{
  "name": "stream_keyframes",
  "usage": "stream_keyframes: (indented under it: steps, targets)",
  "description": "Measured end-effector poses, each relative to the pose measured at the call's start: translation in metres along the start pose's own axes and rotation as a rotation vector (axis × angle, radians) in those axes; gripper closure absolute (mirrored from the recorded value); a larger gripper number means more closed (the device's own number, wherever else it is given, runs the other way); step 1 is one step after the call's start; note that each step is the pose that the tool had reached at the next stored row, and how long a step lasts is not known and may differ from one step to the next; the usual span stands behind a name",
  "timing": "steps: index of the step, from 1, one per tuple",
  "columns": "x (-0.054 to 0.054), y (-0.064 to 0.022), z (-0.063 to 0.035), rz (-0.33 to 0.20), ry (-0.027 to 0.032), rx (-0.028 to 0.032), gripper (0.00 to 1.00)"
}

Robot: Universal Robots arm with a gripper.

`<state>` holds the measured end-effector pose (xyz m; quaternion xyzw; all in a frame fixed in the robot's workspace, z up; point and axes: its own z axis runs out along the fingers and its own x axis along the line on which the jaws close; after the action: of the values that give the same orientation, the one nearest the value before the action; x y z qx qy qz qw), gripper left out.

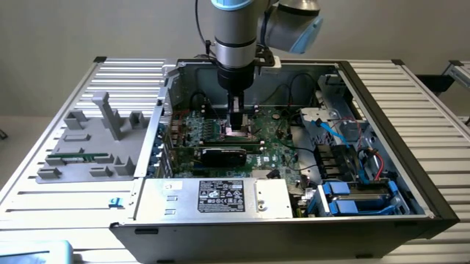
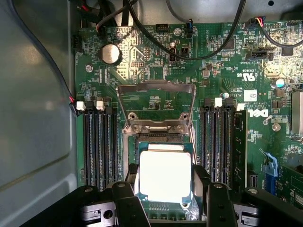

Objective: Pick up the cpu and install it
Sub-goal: 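Place the cpu into insertion slot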

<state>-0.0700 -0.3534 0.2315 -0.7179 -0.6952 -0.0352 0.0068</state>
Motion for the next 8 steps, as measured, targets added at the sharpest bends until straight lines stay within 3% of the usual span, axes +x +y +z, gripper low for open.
stream_keyframes:
  steps: [5,8]
  targets:
    - [0.0003,-0.0029,0.0047,-0.001,0.0004,-0.0141,0.45]
    - [0.0001,-0.0034,0.0097,-0.001,0.0004,-0.0155,0.45]
